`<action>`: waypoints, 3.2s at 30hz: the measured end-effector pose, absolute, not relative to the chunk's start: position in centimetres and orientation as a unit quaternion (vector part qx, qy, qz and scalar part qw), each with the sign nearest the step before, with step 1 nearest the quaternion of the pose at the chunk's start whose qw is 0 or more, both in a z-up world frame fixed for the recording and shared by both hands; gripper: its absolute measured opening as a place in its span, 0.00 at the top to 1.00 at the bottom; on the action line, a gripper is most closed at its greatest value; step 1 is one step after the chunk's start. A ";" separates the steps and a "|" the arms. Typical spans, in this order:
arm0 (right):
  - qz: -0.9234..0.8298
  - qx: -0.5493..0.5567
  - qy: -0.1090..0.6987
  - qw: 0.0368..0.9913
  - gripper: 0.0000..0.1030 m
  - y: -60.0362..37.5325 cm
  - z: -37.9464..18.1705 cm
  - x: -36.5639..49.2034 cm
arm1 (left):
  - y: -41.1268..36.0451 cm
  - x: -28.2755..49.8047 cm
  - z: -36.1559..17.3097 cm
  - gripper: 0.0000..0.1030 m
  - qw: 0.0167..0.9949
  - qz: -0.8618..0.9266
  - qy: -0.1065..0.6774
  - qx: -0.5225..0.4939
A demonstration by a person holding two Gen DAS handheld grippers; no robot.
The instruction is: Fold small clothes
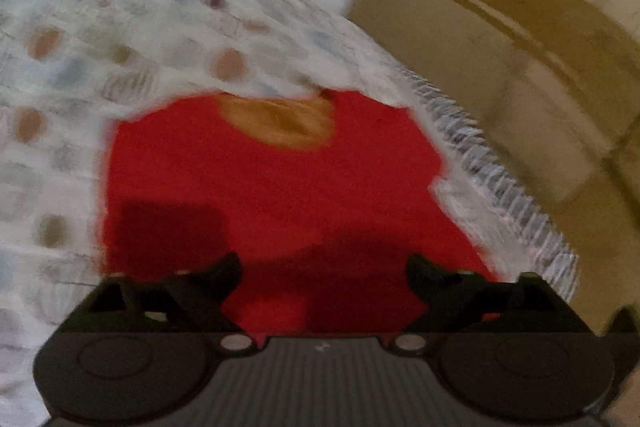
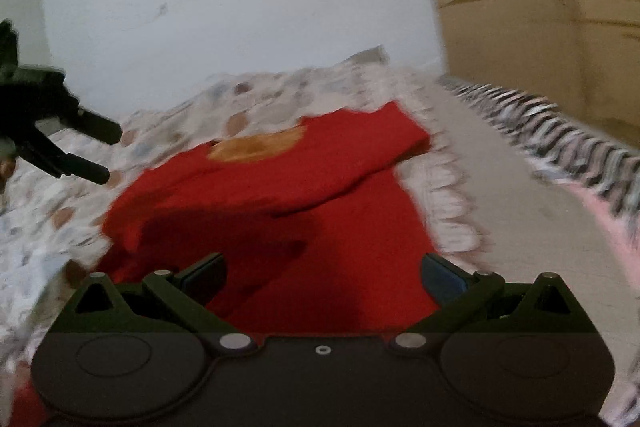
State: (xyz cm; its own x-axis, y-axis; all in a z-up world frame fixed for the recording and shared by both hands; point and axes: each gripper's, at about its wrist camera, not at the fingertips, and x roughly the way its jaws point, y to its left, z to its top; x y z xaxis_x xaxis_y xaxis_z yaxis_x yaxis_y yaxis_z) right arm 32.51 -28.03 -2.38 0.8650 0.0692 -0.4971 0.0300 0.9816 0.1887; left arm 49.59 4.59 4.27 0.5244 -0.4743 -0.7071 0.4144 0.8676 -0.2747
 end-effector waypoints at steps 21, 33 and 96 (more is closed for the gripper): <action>0.089 0.076 0.319 0.940 0.28 -27.0 -3.2 39.3 | 13.0 45.7 -4.2 0.00 0.946 -0.044 0.308 0.091; 0.121 0.048 0.294 0.947 0.98 -26.7 -0.4 39.7 | 12.8 46.3 -4.4 0.04 0.951 -0.108 0.281 0.065; 0.029 0.088 0.298 0.950 0.01 -30.8 -2.5 32.3 | 11.0 39.0 -3.9 0.00 0.933 -0.064 0.348 -0.060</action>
State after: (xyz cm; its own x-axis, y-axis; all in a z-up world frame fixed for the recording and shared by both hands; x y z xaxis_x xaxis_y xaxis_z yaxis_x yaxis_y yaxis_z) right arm 32.29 -30.82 -2.49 0.8203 0.1074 -0.5617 -0.0019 0.9827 0.1851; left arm 38.97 10.98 -3.93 0.7491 -0.1603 -0.6427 0.0770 0.9848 -0.1559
